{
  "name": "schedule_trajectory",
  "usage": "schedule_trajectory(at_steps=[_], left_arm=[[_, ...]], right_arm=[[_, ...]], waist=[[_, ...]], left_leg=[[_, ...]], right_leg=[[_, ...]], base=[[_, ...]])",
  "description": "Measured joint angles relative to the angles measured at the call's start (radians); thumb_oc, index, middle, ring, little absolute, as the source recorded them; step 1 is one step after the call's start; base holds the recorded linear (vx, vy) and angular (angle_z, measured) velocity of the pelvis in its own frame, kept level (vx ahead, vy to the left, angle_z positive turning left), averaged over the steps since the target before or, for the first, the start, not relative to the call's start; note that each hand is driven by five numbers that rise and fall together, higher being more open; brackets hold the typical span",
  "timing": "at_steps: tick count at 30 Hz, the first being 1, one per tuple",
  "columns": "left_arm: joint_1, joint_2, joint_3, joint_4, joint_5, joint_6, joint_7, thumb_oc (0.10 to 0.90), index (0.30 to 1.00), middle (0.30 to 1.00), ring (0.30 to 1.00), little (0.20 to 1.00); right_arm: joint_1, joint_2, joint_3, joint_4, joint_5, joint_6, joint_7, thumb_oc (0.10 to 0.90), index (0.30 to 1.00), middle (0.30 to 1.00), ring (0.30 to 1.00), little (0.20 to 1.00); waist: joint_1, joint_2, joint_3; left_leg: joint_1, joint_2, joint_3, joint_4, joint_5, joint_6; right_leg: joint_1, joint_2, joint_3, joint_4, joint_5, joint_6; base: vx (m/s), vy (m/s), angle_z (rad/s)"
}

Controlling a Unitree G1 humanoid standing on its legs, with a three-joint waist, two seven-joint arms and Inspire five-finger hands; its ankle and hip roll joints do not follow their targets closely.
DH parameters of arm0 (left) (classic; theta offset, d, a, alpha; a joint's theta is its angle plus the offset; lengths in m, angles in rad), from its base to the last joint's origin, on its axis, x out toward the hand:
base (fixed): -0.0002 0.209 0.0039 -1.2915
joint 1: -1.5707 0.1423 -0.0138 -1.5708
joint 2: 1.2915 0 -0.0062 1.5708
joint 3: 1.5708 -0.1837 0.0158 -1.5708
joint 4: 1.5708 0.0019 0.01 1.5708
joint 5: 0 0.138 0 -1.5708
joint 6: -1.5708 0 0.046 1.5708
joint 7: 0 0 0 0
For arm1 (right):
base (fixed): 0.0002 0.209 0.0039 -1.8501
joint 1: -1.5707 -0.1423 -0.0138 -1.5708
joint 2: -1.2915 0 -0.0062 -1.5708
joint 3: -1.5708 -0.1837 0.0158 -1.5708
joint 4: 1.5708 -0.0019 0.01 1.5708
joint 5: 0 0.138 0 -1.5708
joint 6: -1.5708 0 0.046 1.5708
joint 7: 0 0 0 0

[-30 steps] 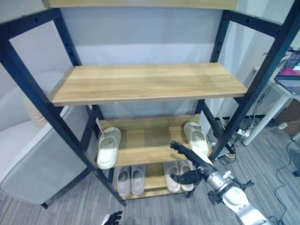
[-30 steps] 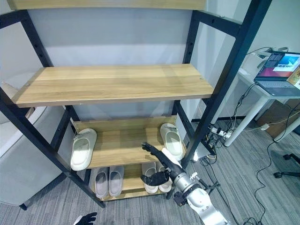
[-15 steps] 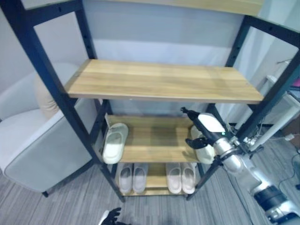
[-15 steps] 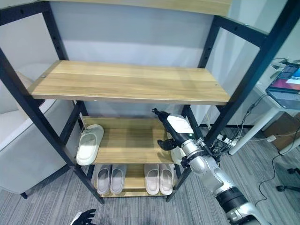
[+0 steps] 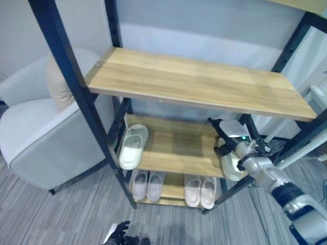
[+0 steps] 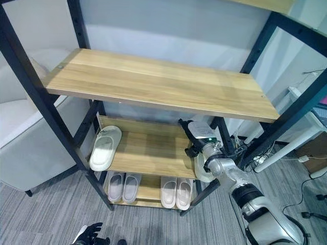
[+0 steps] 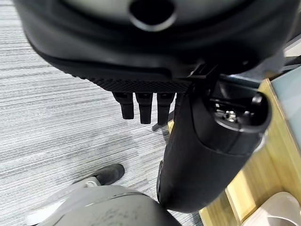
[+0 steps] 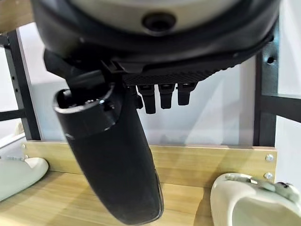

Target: Arrange the slippers neatly on the shoe rack.

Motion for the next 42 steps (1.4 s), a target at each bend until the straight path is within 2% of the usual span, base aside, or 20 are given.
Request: schedule_trajectory(at_steps=[7,22,23,24,25,29,30,31,42], left_arm=[[-0.003,0.000,-0.001,-0.001,0.000,0.000,0.000,0.800,0.900,0.900,0.900,0.900],[-0.040,-0.002,-0.043,-0.001,-0.007,0.000,-0.001,0.800,0.900,0.900,0.900,0.900],[-0.045,-0.002,-0.044,-0.003,-0.008,0.000,-0.001,0.800,0.900,0.900,0.900,0.900],[-0.048,-0.002,-0.044,-0.003,-0.008,0.000,-0.001,0.800,0.900,0.900,0.900,0.900],[-0.054,-0.002,-0.044,-0.004,-0.008,-0.001,0.000,0.800,0.900,0.900,0.900,0.900],[-0.074,0.000,-0.056,-0.002,-0.009,0.000,0.000,0.800,0.900,0.900,0.900,0.900],[-0.078,0.004,-0.065,-0.002,-0.009,0.001,0.000,0.800,0.900,0.900,0.900,0.900],[-0.082,0.005,-0.066,-0.003,-0.009,0.000,-0.001,0.800,0.900,0.900,0.900,0.900],[-0.086,0.005,-0.065,-0.003,-0.011,0.001,0.000,0.800,0.900,0.900,0.900,0.900]], right_arm=[[-0.014,-0.068,0.027,0.009,-0.036,0.018,0.001,0.800,0.900,0.900,0.900,0.900],[-0.127,-0.094,0.120,0.196,-0.075,0.036,0.010,0.800,0.900,0.900,0.900,0.900],[-0.138,-0.094,0.128,0.217,-0.075,0.038,0.010,0.689,0.733,0.733,0.733,0.733],[-0.144,-0.093,0.131,0.233,-0.075,0.038,0.009,0.654,0.681,0.681,0.681,0.681],[-0.166,-0.093,0.150,0.264,-0.075,0.040,0.009,0.654,0.681,0.681,0.681,0.681],[-0.182,-0.091,0.150,0.304,-0.075,0.044,0.010,0.579,0.568,0.568,0.568,0.568],[-0.184,-0.090,0.152,0.313,-0.076,0.046,0.011,0.519,0.479,0.479,0.479,0.479],[-0.188,-0.090,0.155,0.322,-0.076,0.051,0.011,0.400,0.300,0.300,0.300,0.300],[-0.209,-0.065,0.169,0.312,-0.075,0.063,0.011,0.400,0.300,0.300,0.300,0.300]], waist=[[-0.006,0.003,0.006],[-0.004,0.020,0.025],[-0.003,0.019,0.031],[0.001,0.019,0.037],[0.008,0.019,0.050],[0.016,0.013,0.059],[0.017,0.010,0.061],[0.018,0.007,0.063],[0.018,0.004,0.066]], left_leg=[[-0.017,-0.002,-0.003,-0.003,0.000,0.000],[-0.082,-0.008,-0.025,0.001,0.014,0.002],[-0.084,-0.009,-0.026,0.001,0.014,0.002],[-0.084,-0.009,-0.026,0.001,0.014,0.002],[-0.085,-0.010,-0.027,0.001,0.015,0.003],[-0.105,-0.011,-0.032,0.001,0.018,0.004],[-0.106,-0.011,-0.036,0.001,0.018,0.004],[-0.108,-0.011,-0.039,0.001,0.019,0.004],[-0.122,-0.014,-0.047,0.001,0.024,0.005]], right_leg=[[-0.016,-0.001,-0.002,0.000,0.000,0.000],[-0.071,-0.004,-0.026,0.000,0.001,0.000],[-0.072,-0.005,-0.028,0.000,0.001,0.000],[-0.072,-0.005,-0.028,0.000,0.001,0.000],[-0.072,-0.006,-0.029,0.000,0.001,0.001],[-0.090,-0.006,-0.034,0.000,0.003,0.002],[-0.090,-0.006,-0.038,0.000,0.003,0.002],[-0.091,-0.006,-0.041,0.000,0.003,0.002],[-0.099,-0.008,-0.050,0.000,0.004,0.001]], base=[[0.00,0.000,0.00],[-0.02,0.000,0.05],[-0.03,-0.008,0.08],[-0.03,-0.012,0.03],[0.00,0.000,0.00],[-0.03,-0.012,0.04],[-0.02,-0.006,0.08],[0.00,0.000,0.10],[0.00,-0.001,0.03]])
